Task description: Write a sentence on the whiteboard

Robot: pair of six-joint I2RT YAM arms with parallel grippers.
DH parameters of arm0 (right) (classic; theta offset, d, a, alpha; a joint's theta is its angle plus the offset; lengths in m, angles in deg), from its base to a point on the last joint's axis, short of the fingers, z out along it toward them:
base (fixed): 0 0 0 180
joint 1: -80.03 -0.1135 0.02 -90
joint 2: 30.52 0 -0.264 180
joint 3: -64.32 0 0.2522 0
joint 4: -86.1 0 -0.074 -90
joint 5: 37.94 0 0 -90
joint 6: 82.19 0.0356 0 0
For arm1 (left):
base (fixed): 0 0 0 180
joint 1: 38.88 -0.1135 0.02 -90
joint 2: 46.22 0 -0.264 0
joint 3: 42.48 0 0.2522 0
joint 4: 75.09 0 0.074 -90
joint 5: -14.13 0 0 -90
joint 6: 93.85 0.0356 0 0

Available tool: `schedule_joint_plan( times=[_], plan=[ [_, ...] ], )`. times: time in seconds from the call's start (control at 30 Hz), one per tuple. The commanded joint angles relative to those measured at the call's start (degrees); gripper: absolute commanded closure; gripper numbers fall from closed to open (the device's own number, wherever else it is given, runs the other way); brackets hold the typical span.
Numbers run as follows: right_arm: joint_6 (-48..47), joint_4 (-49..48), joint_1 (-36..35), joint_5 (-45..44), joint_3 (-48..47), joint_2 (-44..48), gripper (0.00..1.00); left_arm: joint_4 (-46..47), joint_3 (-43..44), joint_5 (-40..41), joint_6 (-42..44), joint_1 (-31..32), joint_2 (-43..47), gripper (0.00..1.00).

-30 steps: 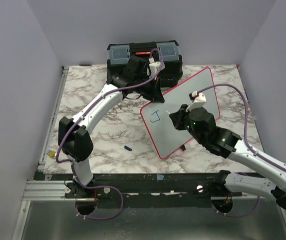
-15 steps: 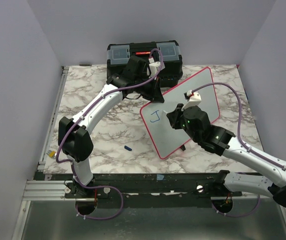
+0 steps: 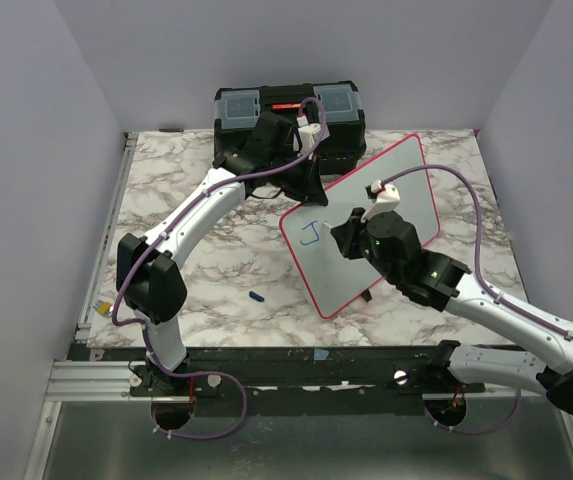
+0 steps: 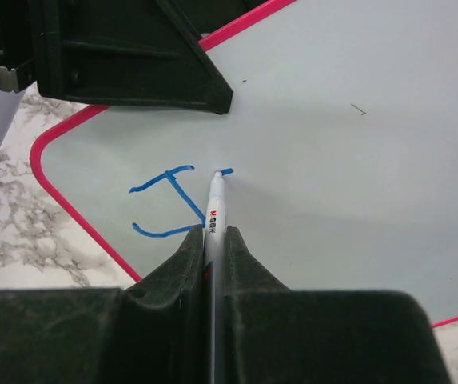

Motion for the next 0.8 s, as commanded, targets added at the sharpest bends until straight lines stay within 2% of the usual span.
schedule_joint_plan(
  times=[0.0,0.37,0.77],
  plan=[
    [-0.08,-0.71,-0.06,3.59,0.81,0.47,0.99,-3.7,1.8,0.11,1.84,1.48,0.38,1.0],
    [1.45,1.05,-0.05,2.88,3.81,2.65,0.99,-3.83,3.0,0.09,1.73,1.48,-0.16,1.0],
    [2.22,4.1,-0.05,-3.33,1.95,1.91,0.99,-3.57,2.45,-0.07,1.56,1.48,0.09,1.0]
  ],
)
